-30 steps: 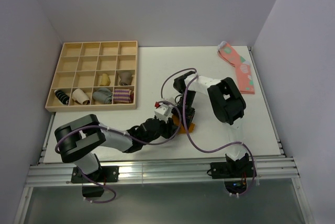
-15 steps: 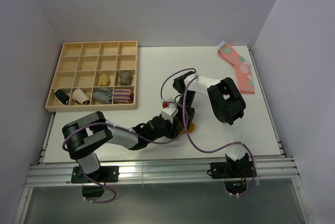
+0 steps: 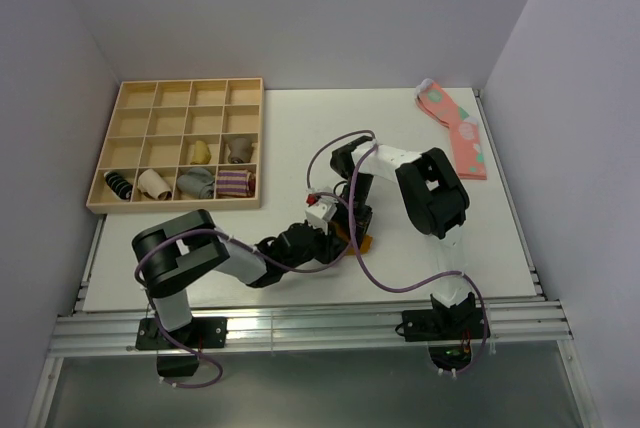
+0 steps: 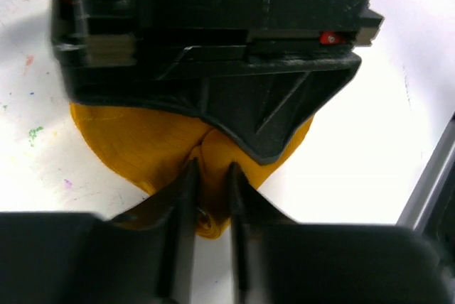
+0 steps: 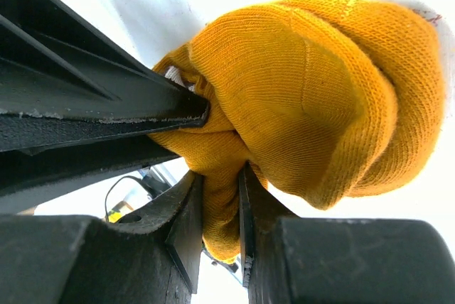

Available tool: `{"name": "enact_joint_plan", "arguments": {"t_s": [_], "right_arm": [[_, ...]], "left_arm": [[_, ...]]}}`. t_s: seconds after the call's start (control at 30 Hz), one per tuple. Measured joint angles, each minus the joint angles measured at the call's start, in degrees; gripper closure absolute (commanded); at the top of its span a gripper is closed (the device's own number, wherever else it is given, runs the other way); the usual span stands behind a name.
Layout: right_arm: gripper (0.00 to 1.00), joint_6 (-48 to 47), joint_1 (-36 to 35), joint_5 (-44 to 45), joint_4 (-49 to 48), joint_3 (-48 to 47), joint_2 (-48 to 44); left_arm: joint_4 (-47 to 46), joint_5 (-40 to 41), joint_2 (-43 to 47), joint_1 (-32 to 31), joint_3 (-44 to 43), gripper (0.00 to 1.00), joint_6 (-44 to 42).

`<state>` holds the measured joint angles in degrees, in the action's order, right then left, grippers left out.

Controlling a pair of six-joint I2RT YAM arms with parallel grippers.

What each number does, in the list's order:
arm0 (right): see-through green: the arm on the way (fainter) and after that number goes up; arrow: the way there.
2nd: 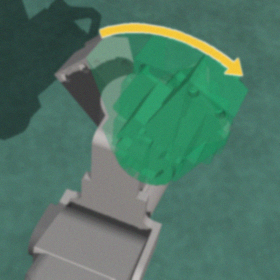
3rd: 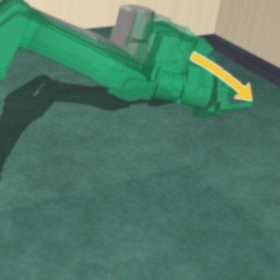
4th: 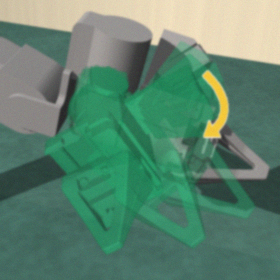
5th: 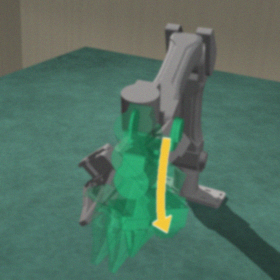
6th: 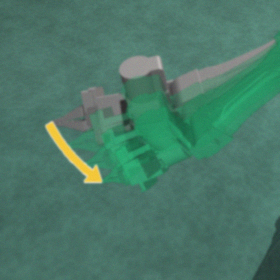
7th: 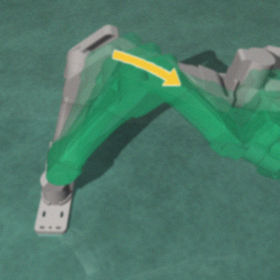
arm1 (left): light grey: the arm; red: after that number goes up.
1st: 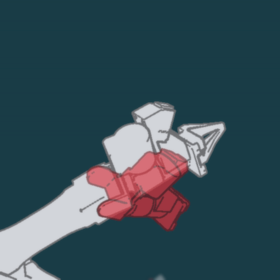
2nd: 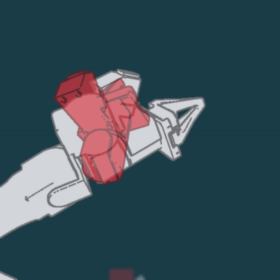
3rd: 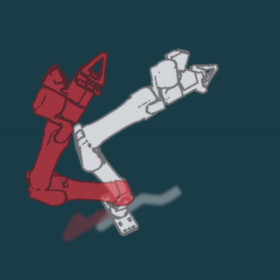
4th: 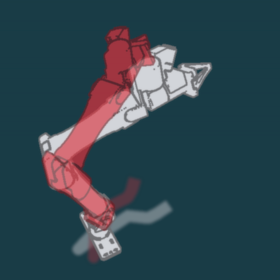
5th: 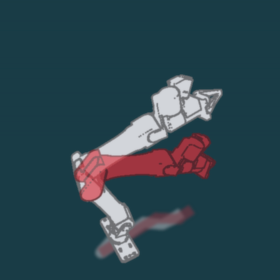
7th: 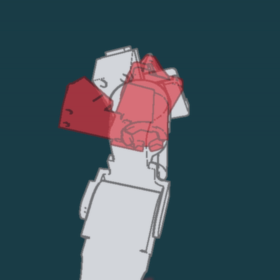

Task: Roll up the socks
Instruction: Roll the sock at the center of the board.

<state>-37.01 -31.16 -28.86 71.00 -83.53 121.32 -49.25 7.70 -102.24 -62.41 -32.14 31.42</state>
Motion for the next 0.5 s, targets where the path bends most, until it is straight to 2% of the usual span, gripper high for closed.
{"name": "enact_joint_plan", "arguments": {"t_s": [0.03,0.13,0.2,0.4,0.5], "right_arm": [[0.88,0.1,0.0,0.0,0.0,0.0,0.0],[0.85,0.8,0.0,-0.1,-0.1,0.0,0.0],[0.82,1.5,0.0,-0.1,-0.2,0.0,0.0],[0.59,4.6,0.0,-0.3,-1.0,0.0,0.0],[0.55,6.3,0.0,-0.7,-1.9,0.4,-0.6]], "left_arm": [[-1.0,-0.1,-0.2,0.1,0.4,0.87,0.9],[-4.2,-0.3,-1.0,0.4,1.5,1.00,3.0],[-5.8,-0.3,-1.5,0.5,2.2,1.00,4.5],[-11.1,-0.2,-3.0,0.8,4.6,1.00,10.0],[-13.6,0.0,-3.6,0.8,5.9,1.00,13.3]]}}
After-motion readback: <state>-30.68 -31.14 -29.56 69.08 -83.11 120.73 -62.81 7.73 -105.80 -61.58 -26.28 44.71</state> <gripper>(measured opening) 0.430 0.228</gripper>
